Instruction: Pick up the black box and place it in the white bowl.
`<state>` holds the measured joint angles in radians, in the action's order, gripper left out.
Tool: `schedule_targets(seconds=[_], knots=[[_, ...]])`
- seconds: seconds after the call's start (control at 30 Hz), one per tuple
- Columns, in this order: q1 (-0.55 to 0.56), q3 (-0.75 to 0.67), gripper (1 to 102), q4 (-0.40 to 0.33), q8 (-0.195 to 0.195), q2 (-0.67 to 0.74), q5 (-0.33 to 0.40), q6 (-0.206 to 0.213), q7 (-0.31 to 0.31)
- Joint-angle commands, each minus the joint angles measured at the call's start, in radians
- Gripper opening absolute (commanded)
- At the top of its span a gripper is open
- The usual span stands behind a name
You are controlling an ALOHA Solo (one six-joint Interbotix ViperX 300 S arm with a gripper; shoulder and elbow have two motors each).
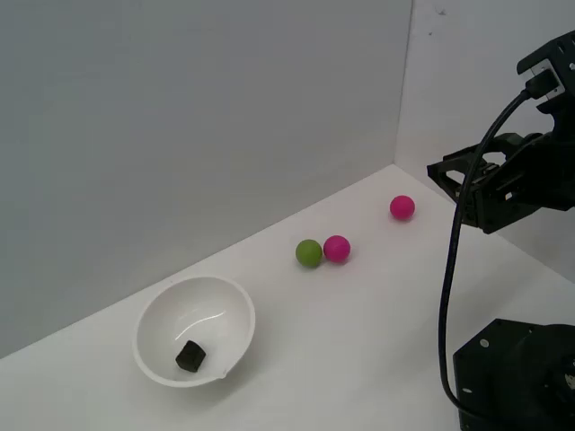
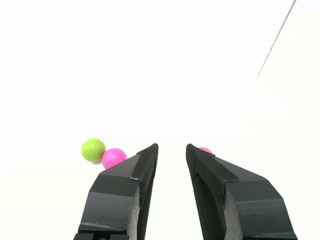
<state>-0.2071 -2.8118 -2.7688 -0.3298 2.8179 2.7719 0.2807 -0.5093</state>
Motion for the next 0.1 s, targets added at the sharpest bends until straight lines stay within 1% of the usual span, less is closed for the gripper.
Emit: schedule_targets(seconds=[0.0,0.07], knots=[[-0.008,-0.014,31,0.005,-0.005,0.009,-0.008,0.005,-0.005],[-0.008,-0.017,31,0.005,-0.005,0.011,-0.008,0.005,-0.006]])
